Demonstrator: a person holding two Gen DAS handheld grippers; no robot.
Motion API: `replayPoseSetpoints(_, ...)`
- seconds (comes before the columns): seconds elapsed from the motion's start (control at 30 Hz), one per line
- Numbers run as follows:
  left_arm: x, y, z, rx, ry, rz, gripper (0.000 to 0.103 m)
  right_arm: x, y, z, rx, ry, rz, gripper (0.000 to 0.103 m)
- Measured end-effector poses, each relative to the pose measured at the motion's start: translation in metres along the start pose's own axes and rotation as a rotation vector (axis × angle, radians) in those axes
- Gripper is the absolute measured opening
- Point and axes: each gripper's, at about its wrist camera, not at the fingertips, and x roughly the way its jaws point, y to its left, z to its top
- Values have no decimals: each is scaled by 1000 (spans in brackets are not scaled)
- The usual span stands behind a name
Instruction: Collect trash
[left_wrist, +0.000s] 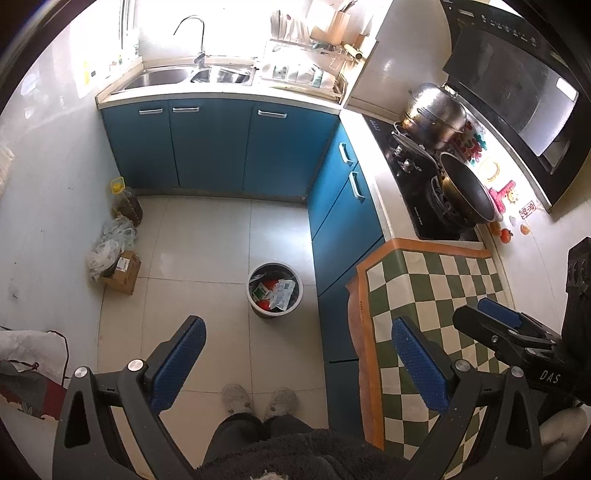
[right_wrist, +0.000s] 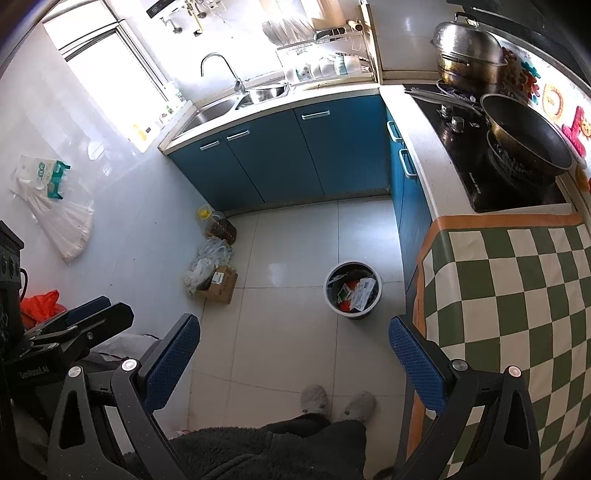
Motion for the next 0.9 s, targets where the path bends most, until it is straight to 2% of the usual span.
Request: replayPoseSetpoints(0.9,1,-5,-1,5,8,-12,103,1,6,-1,8,9,7,103)
